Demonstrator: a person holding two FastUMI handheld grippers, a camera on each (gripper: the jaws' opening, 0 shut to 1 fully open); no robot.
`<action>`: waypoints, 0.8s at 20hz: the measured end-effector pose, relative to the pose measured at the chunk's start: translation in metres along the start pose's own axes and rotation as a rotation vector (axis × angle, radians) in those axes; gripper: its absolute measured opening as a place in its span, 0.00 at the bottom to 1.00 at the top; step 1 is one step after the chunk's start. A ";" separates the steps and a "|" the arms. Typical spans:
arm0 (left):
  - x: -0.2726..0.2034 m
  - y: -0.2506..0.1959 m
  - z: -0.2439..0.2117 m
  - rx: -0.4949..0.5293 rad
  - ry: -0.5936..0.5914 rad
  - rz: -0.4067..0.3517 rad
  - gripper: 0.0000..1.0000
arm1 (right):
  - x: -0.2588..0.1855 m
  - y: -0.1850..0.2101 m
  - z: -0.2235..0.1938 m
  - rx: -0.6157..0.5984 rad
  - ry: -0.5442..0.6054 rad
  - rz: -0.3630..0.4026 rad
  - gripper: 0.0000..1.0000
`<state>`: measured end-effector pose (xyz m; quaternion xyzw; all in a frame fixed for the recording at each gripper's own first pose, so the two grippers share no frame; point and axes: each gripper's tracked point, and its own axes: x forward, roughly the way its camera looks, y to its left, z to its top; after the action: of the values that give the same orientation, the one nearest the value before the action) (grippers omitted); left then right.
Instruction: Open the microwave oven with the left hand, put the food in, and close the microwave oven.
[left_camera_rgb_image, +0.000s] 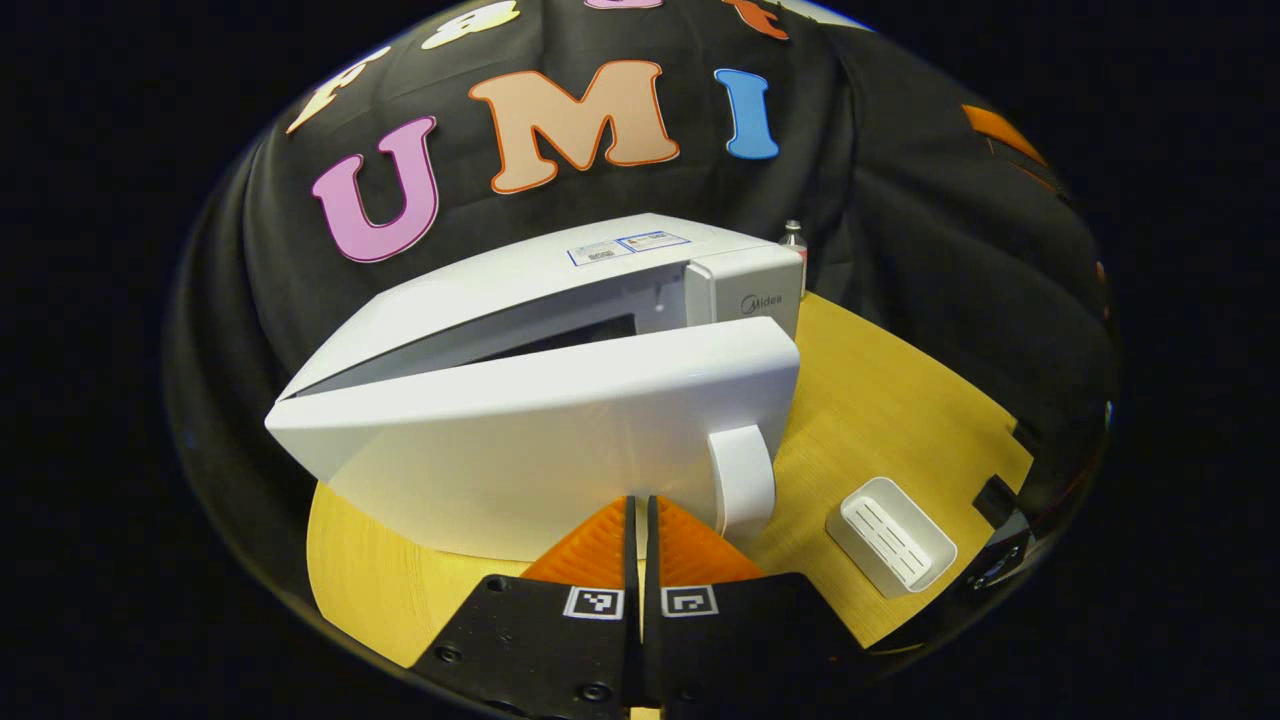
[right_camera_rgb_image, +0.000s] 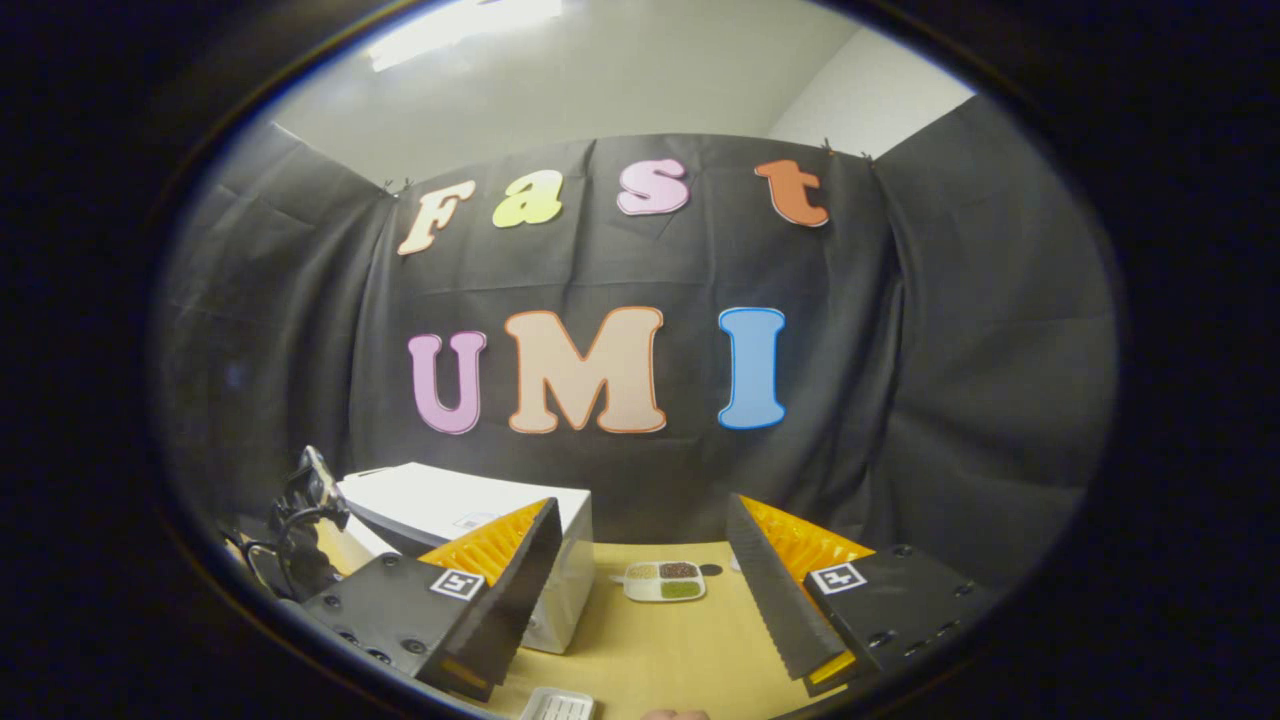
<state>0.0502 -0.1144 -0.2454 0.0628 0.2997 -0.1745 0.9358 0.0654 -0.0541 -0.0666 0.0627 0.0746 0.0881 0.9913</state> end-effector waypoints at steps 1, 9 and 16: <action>0.003 0.002 0.003 0.004 -0.005 0.010 0.00 | 0.000 -0.002 0.000 0.004 0.000 -0.004 0.96; 0.028 0.002 0.037 0.003 -0.070 0.025 0.00 | -0.001 -0.004 -0.004 0.003 0.014 -0.015 0.96; 0.043 -0.003 0.047 0.030 -0.093 0.016 0.00 | 0.004 -0.015 -0.003 0.001 0.014 -0.047 0.96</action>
<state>0.1073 -0.1397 -0.2326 0.0711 0.2526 -0.1744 0.9491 0.0709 -0.0676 -0.0717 0.0608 0.0831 0.0651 0.9926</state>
